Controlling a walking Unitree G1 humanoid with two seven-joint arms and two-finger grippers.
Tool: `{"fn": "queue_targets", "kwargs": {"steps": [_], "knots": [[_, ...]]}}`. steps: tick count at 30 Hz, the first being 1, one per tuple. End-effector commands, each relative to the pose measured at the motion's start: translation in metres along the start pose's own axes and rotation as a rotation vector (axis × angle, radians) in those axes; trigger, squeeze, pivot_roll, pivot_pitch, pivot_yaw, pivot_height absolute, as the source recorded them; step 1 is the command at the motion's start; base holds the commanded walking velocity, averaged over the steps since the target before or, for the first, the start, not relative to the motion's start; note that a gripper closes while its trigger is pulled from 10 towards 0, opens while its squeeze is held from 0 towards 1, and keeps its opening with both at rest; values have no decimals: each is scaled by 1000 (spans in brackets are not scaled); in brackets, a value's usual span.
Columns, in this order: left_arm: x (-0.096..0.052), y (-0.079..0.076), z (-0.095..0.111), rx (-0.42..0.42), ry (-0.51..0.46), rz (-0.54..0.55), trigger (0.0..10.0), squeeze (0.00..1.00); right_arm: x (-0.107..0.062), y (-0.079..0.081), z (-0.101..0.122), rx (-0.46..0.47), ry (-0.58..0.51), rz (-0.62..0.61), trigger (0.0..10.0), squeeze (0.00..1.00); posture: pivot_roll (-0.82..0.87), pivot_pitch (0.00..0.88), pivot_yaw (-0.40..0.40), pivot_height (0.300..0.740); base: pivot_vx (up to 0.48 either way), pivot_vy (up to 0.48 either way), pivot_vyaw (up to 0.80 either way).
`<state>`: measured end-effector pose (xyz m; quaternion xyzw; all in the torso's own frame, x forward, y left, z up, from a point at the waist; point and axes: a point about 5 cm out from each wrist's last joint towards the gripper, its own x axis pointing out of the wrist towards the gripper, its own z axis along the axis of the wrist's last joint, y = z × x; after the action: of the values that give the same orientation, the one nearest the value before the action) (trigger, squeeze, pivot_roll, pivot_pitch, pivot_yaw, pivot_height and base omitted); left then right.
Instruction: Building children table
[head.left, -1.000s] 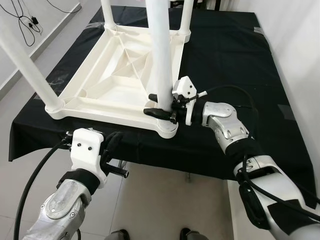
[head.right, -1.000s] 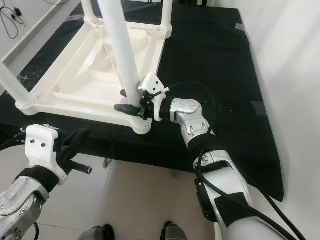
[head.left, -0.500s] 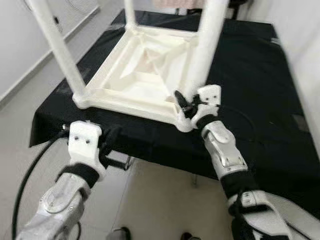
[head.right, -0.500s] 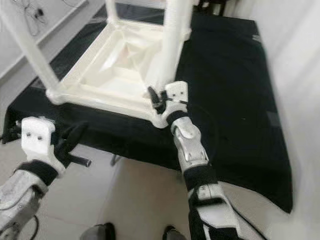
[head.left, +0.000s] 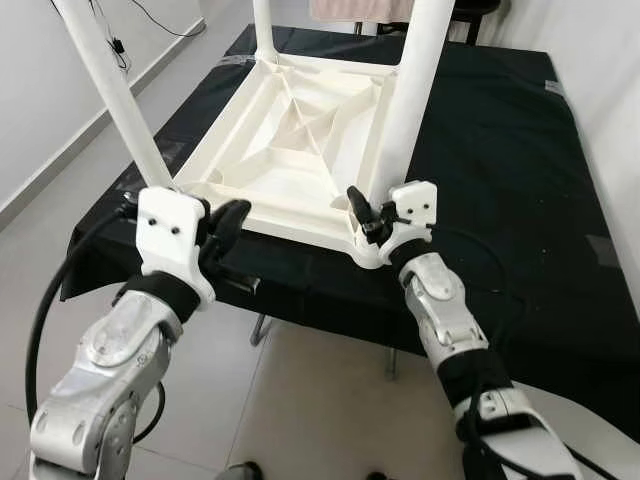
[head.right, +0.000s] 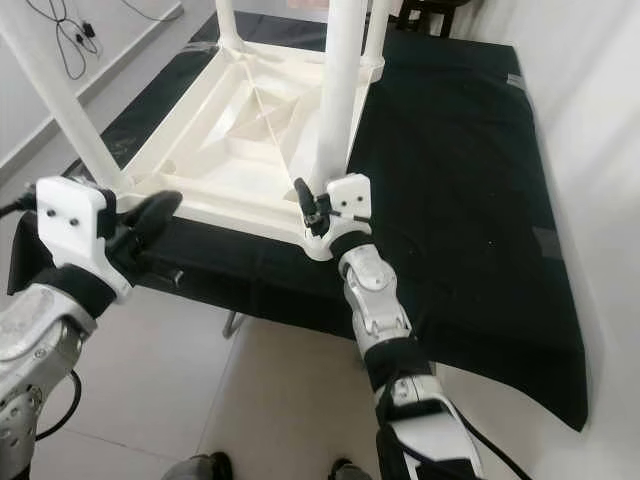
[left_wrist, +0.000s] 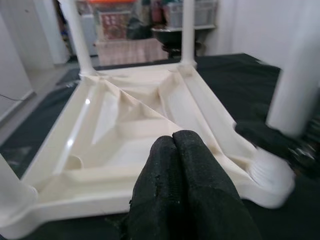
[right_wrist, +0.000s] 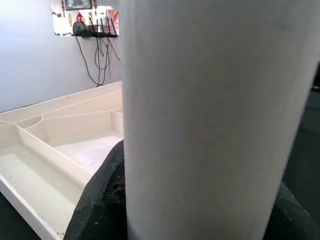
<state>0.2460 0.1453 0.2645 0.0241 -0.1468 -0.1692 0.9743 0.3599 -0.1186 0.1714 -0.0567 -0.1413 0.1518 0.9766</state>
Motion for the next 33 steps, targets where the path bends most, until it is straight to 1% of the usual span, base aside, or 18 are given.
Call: {"fn": "queue_targets", "kwargs": {"steps": [1, 2, 5, 6, 9, 10, 12, 13, 14, 15, 17, 18, 20, 22, 25, 26, 29, 33], "knots": [[4, 0, 3, -22, -5, -25, 10000, 0, -32, -1, -51, -84, 229, 18, 10000, 0, 47, 216, 20, 740, 0, 0, 0], [4, 0, 3, -22, -5, -25, 10000, 0, -32, -1, -51, -84, 229, 18, 10000, 0, 47, 216, 20, 740, 0, 0, 0], [28, -2, 22, -134, -70, -127, 10000, 0, -31, 5, -48, -79, 201, 87, 10000, 0, 39, 205, 30, 740, 0, 0, 0], [28, -2, 22, -134, -70, -127, 10000, 0, -31, 5, -48, -79, 201, 87, 10000, 0, 39, 205, 30, 740, 0, 0, 0], [46, -9, 32, -168, -79, -275, 10000, 0, -27, 13, -44, -92, 175, 164, 10000, 0, 37, 199, 36, 740, 0, 0, 0], [50, -12, 35, -164, -85, -322, 10000, 275, -25, 15, -42, -105, 169, 187, 10000, 0, 34, 197, 39, 740, 0, 0, 0], [50, -12, 35, -164, -85, -322, 10000, 275, -25, 15, -42, -105, 169, 187, 10000, 0, 34, 197, 39, 740, 0, 0, 0], [56, -15, 39, -180, -98, -375, 10000, 1000, -22, 16, -39, -108, 162, 209, 10000, 0, 32, 195, 40, 740, 0, 0, 0], [63, -19, 44, -172, -110, -427, 10000, 1000, -18, 17, -34, -109, 151, 230, 10000, 0, 30, 192, 40, 740, 0, 0, 0], [63, -19, 44, -172, -110, -427, 10000, 1000, -18, 17, -34, -109, 151, 230, 10000, 0, 30, 192, 40, 740, 0, 0, 0], [77, -22, 53, -161, -127, -468, 10000, 1000, -12, 20, -26, -112, 127, 274, 10000, 0, 26, 191, 42, 740, 0, 0, 0], [77, -22, 53, -161, -127, -468, 10000, 1000, -12, 20, -26, -112, 127, 274, 10000, 0, 26, 191, 42, 740, 0, 0, 0], [87, -23, 60, -175, -145, -482, 10000, 1000, -8, 21, -19, -107, 104, 302, 10000, 0, 22, 191, 42, 740, 0, 0, 0], [87, -23, 60, -175, -145, -482, 10000, 1000, -8, 21, -19, -107, 104, 302, 10000, 0, 22, 191, 42, 740, 0, 0, 0], [98, -20, 67, -188, -157, -488, 10000, 1000, -6, 22, -13, -102, 83, 320, 10000, 0, 21, 194, 42, 740, 0, 0, 0], [107, -17, 70, -188, -157, -493, 10000, 1000, -5, 23, -9, -98, 71, 334, 10000, 0, 18, 195, 43, 740, 0, 0, 0], [117, -14, 75, -197, -155, -510, 10000, 1000, -3, 26, -6, -90, 59, 355, 10000, 0, 17, 196, 43, 740, 0, 0, 0], [120, -18, 79, -213, -149, -592, 10000, 1000, -2, 28, -5, -87, 59, 377, 10000, 0, 18, 196, 43, 740, 0, 0, 0]]}}
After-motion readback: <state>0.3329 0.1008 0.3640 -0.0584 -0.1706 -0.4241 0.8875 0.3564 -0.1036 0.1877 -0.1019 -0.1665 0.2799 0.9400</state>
